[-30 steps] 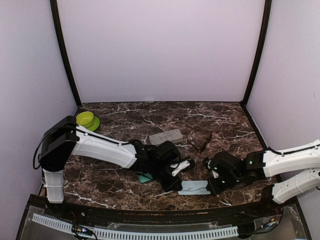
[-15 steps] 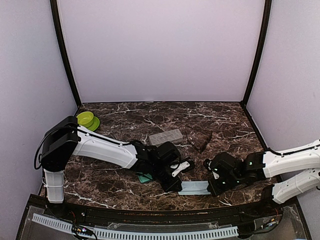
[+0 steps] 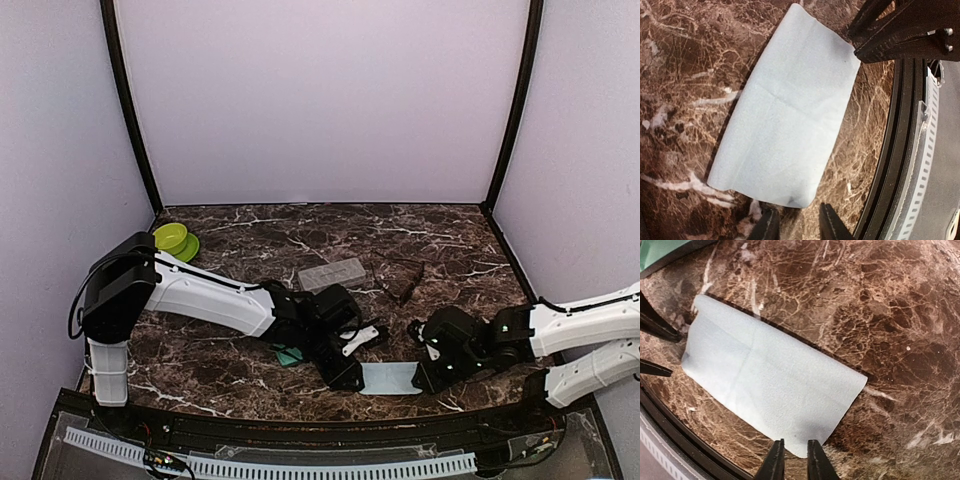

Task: Organize the sunglasses
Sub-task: Fold the glasses cleaning cloth at the center of the board.

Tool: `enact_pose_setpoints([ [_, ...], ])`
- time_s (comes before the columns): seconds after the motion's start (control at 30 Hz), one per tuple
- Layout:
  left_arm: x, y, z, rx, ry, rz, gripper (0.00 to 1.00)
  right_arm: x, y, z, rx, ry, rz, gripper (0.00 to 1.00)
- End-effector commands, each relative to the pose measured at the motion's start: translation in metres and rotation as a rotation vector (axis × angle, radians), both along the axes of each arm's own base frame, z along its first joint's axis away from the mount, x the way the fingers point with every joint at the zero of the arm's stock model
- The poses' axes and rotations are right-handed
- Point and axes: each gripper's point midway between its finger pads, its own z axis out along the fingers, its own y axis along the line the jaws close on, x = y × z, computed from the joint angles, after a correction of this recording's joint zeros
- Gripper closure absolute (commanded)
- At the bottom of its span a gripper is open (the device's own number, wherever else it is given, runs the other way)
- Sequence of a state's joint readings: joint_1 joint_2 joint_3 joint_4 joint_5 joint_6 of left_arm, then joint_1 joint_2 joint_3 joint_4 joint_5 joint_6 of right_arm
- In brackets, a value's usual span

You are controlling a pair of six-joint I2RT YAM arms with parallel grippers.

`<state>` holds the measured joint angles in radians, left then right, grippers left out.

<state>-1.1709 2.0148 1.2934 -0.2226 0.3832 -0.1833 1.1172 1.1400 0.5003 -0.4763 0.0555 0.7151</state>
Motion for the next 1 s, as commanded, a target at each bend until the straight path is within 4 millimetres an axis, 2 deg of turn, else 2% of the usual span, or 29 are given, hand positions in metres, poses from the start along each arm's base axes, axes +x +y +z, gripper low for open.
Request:
enact_pose_setpoints([
  [0.0,-0.004,-0.003,0.030,-0.043,-0.011,-0.021,0.67,-0.001,-0.001,0.008,0.028,-0.013,-0.010,0.77],
  [0.23,0.012,-0.004,0.043,-0.050,-0.085,0.028,0.64,0.019,-0.005,0.025,0.043,-0.086,-0.078,0.65],
  [0.5,0.039,-0.002,0.044,-0.057,-0.042,0.108,0.59,0.057,-0.016,0.030,0.060,-0.101,-0.192,0.62],
  [0.7,0.047,-0.004,0.030,-0.017,-0.027,0.109,0.58,0.059,-0.014,0.019,0.067,-0.058,-0.171,0.63],
  [0.97,0.051,-0.007,0.023,0.007,-0.035,0.088,0.61,0.056,-0.008,0.010,0.086,-0.032,-0.144,0.64],
])
